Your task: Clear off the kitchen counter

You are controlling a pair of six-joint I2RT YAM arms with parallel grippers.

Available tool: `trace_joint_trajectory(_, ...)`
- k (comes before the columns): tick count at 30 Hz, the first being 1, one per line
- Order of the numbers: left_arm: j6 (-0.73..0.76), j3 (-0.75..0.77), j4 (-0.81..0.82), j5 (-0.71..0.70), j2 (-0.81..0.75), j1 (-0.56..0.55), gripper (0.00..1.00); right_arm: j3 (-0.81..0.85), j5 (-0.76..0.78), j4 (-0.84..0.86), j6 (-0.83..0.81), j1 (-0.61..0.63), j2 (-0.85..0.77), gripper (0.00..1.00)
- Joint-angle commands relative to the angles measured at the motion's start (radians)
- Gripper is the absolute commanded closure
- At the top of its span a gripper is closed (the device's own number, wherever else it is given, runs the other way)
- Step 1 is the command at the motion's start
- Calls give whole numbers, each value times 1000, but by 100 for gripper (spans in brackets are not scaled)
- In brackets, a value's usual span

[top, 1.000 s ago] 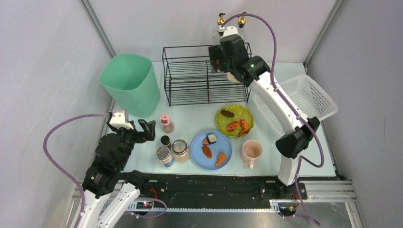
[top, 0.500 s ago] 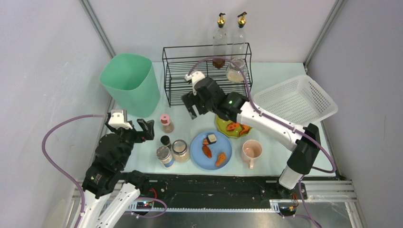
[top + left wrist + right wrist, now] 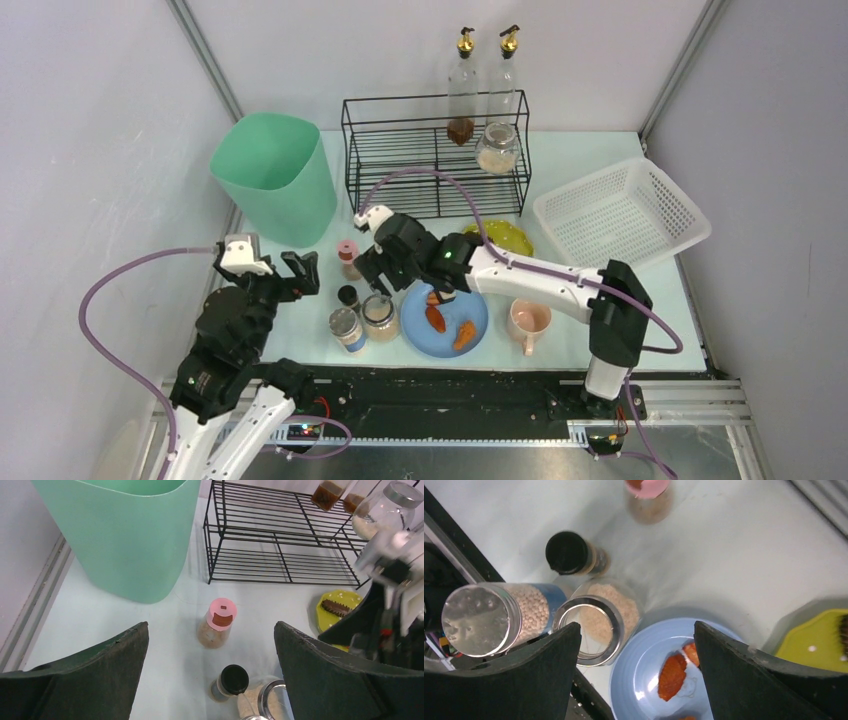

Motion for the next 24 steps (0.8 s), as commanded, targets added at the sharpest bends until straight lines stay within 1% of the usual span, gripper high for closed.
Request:
trace_joint_trajectory(1, -14, -7, 19, -49, -27, 8, 2, -8, -27, 24, 30, 57, 30, 13)
trace_joint_trajectory(14, -17, -10, 19, -68, -40, 9, 2, -9, 3, 17, 55, 144, 106, 14)
trace_joint_trajectory(24, -16, -10, 20, -58, -37, 8, 2, 17, 42, 19, 84, 151, 166, 14)
